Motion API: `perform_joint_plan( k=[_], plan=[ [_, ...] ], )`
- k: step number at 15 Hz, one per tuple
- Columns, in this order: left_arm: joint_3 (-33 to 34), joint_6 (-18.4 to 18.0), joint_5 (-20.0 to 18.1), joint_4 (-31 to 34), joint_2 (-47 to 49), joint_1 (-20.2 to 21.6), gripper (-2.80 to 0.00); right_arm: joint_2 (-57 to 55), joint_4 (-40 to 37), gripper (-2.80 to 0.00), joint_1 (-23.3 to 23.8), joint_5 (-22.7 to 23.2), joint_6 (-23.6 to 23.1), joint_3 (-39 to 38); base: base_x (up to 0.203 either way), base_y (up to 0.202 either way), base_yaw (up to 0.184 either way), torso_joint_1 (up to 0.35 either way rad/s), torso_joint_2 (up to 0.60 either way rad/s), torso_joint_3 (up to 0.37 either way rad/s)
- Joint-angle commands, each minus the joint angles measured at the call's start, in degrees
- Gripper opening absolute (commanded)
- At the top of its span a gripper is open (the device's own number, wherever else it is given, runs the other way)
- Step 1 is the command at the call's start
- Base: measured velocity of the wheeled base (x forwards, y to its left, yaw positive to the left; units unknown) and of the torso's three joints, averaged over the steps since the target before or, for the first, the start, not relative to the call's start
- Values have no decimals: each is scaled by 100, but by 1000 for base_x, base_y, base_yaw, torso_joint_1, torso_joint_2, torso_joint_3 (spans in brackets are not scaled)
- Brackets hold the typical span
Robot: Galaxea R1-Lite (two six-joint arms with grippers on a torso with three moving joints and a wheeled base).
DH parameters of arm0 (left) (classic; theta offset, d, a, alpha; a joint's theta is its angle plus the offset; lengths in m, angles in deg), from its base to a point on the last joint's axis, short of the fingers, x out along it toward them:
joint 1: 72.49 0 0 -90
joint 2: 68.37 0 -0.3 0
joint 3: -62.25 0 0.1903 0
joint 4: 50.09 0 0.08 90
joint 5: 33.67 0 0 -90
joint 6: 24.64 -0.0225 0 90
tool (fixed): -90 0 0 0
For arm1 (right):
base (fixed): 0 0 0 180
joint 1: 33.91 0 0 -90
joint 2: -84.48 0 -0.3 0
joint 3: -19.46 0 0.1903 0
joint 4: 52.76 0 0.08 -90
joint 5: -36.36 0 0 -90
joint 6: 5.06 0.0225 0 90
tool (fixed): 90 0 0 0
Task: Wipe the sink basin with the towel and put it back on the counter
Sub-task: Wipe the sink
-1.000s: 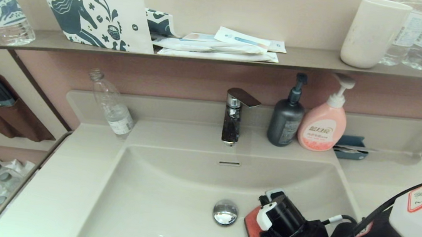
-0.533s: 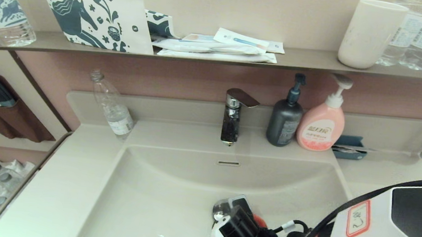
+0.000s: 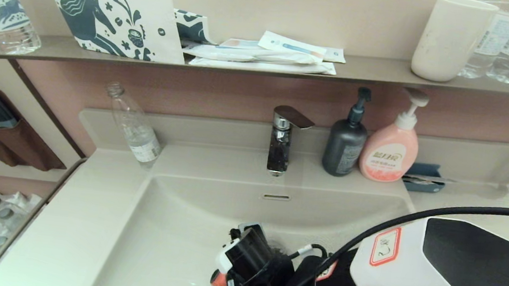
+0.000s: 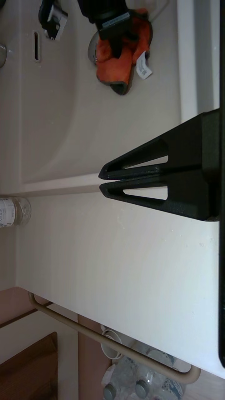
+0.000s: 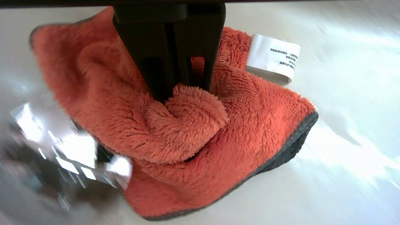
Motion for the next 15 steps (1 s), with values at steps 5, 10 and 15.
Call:
perform_joint_plan(
  k=[5, 10, 15],
  plan=[
    [0, 0, 0, -1, 4, 1, -280, -635, 55, -280, 96, -185, -2, 1129, 0, 0, 0, 0, 0, 0],
    [0, 0, -5, -1, 4, 1, -280, -657, 109, -280, 353, -318, -300, 1544, 0, 0, 0, 0, 0, 0],
    [0, 0, -5, -1, 4, 1, -280, -654, 118, -280, 681, -707, -661, 1472, 0, 0, 0, 0, 0, 0]
  ],
)
